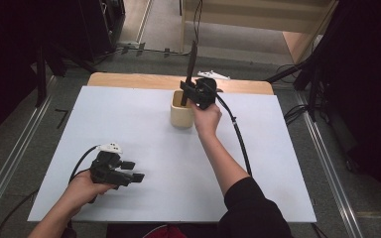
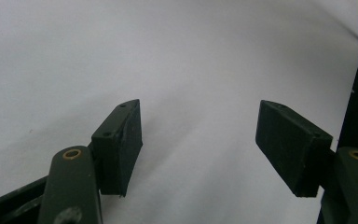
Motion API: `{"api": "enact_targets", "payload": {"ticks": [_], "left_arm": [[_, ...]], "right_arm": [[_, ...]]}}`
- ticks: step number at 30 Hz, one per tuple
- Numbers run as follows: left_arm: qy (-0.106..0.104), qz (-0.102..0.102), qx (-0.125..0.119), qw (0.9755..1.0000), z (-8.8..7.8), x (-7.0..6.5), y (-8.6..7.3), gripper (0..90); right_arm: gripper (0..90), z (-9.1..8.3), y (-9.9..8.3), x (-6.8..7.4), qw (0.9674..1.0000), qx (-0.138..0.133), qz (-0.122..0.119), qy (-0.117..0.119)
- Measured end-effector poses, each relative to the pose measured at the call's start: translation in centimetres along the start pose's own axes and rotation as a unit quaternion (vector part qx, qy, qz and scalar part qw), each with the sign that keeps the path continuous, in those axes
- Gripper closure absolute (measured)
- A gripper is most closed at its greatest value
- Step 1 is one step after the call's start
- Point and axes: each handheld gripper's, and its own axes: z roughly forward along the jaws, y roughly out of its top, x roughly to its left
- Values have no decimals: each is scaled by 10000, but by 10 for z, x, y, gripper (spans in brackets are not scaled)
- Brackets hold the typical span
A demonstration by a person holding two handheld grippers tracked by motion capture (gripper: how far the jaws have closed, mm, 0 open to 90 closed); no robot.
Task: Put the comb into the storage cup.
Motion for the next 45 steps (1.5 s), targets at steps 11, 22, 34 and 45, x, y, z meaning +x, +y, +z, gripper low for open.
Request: {"api": "enact_targets", "payload": {"ticks": [11, 22, 34, 45], "left_arm": [[-3, 10, 26, 10000, 0, 0, 0, 326], [15, 17, 58, 10000, 0, 0, 0, 326], [19, 38, 76, 10000, 0, 0, -1, 326], [60, 27, 93, 9999, 0, 0, -1, 326]], "right_arm": [[694, -1, -12, -3, 10000, -43, -36, -68], [297, -5, -17, -4, 9994, -207, -240, -166], [260, -24, -20, -23, 10000, 6, 58, 26], [260, -41, -25, -22, 9983, 342, 186, 423]]}}
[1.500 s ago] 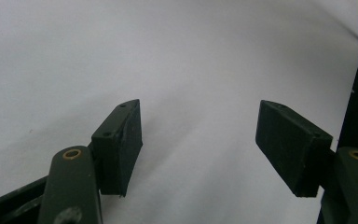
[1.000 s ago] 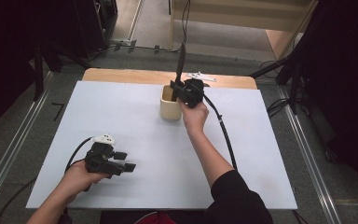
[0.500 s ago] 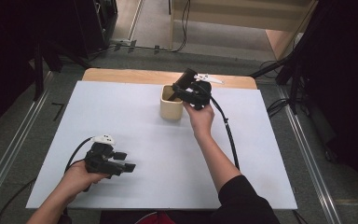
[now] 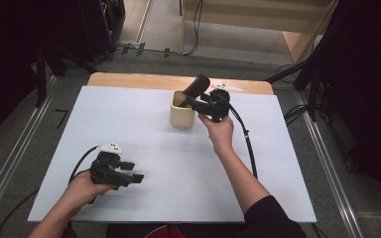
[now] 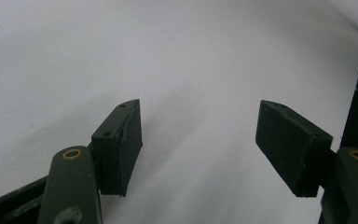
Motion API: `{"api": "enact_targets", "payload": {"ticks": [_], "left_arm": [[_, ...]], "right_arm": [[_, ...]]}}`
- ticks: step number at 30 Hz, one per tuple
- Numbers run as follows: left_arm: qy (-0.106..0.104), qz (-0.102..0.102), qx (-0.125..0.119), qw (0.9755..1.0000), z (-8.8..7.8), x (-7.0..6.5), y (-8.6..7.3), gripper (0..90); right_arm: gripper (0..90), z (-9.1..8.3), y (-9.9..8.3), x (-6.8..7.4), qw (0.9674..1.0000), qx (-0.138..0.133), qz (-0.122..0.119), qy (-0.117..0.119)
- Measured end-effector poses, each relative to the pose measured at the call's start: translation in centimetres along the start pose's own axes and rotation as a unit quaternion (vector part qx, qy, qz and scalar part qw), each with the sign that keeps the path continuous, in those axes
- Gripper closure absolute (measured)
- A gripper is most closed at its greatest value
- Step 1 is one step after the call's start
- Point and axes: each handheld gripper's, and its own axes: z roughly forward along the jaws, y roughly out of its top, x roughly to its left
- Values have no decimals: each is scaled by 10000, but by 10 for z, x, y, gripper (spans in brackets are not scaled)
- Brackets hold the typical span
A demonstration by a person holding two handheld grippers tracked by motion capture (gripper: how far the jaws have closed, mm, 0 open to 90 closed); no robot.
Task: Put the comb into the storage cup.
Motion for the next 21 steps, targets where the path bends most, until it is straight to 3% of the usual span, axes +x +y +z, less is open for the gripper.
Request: {"api": "enact_targets", "payload": {"ticks": [5, 10, 11, 14, 21], "left_arm": [[10, -37, -24, 10000, 0, 1, 0, 326], [12, -63, -52, 10000, 0, 1, -1, 326], [23, -59, -41, 10000, 0, 1, -1, 326], [12, -55, -30, 10000, 0, 2, -1, 326], [34, -90, -43, 9999, 0, 3, -1, 326]], "right_arm": [[260, -7, -7, -1, 9997, 219, -85, -2], [261, -15, -12, -5, 9993, 375, -12, 73], [262, -18, -14, -7, 9986, 504, 58, 153], [265, -22, -15, -8, 9981, 552, 130, 239], [274, -31, -27, -9, 9948, 883, 111, 501]]}}
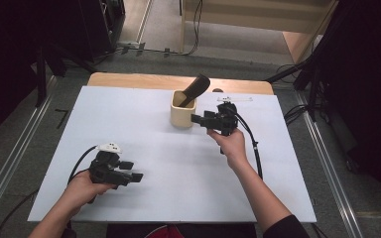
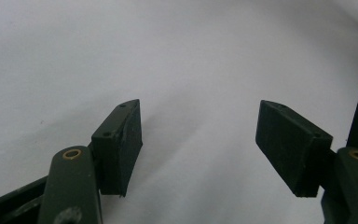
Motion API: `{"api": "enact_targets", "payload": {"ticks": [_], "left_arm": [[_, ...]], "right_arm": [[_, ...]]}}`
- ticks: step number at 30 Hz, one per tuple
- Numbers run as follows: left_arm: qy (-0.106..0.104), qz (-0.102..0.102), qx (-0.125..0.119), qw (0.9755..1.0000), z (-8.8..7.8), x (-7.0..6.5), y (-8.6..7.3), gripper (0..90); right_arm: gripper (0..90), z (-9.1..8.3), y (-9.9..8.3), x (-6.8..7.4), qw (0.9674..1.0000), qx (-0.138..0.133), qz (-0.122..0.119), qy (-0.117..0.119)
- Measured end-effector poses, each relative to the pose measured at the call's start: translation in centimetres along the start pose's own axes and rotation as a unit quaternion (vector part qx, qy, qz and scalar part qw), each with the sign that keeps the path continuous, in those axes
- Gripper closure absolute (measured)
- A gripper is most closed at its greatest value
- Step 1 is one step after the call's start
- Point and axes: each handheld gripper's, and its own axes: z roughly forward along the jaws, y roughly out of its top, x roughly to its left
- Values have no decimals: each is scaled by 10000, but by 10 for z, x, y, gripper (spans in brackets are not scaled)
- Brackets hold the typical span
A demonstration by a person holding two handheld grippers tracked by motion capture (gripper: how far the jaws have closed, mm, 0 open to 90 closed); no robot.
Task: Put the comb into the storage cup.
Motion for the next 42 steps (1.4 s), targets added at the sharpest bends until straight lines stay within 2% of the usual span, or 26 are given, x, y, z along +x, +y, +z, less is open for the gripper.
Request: {"api": "enact_targets", "payload": {"ticks": [7, 9, 10, 12, 23, 31, 37, 42], "left_arm": [[13, -5, 14, 10000, 0, 1, 0, 325], [17, -12, 19, 10000, 0, 1, 0, 326], [9, -7, 13, 10000, 0, 1, 0, 326], [0, 3, 5, 10000, 0, 0, 0, 325], [-12, 17, 67, 10000, 0, 0, -1, 325], [-6, 23, 52, 10000, 0, 0, -1, 325], [-10, 28, 59, 10000, 0, 0, -1, 325], [-14, -3, 26, 10000, -1, -1, 0, 325]], "right_arm": [[268, -3, -10, 1, 9997, 167, -149, 73], [268, -5, -13, 1, 9995, 222, -142, 159], [272, -6, -15, 0, 9991, 274, -73, 319], [273, -9, -17, -1, 9988, 280, -27, 408], [272, -18, -26, 4, 9964, 573, -246, 567], [270, -29, -38, 9, 9932, 831, -567, 577], [270, -39, -47, 10, 9913, 965, -643, 621], [270, -48, -54, 10, 9910, 996, -614, 648]]}}
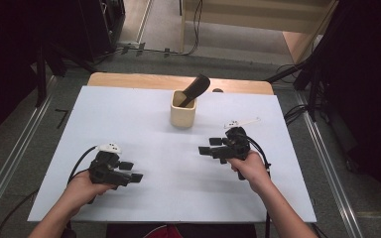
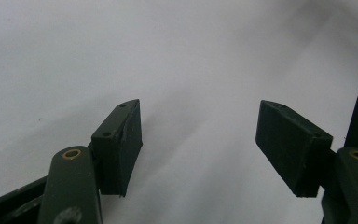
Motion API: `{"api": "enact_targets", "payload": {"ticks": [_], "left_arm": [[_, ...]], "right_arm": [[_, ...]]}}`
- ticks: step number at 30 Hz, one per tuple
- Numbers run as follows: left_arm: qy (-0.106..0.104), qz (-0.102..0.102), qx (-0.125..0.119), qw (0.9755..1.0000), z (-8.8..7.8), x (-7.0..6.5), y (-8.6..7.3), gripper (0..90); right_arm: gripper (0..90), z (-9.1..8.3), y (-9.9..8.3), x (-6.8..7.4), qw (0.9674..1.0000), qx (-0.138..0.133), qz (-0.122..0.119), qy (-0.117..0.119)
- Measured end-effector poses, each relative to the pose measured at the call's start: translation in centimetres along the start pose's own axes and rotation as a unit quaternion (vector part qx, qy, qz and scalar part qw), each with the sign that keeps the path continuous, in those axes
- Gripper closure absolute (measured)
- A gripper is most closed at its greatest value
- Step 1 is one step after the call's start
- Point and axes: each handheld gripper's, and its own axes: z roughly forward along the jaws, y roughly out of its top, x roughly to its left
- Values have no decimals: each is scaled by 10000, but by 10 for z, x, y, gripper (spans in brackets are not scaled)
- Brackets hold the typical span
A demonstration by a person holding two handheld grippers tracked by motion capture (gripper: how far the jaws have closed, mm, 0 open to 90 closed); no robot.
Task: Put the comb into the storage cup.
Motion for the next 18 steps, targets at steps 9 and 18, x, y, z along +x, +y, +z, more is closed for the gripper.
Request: {"api": "enact_targets", "payload": {"ticks": [9, 18], "left_arm": [[-1, 3, -6, 10000, 0, 0, 0, 325], [-31, 47, 3, 10000, 0, -1, 0, 325]], "right_arm": [[268, -5, -15, 3, 10000, 43, -56, -22], [268, -6, -28, 2, 9999, 124, -107, -52]]}}
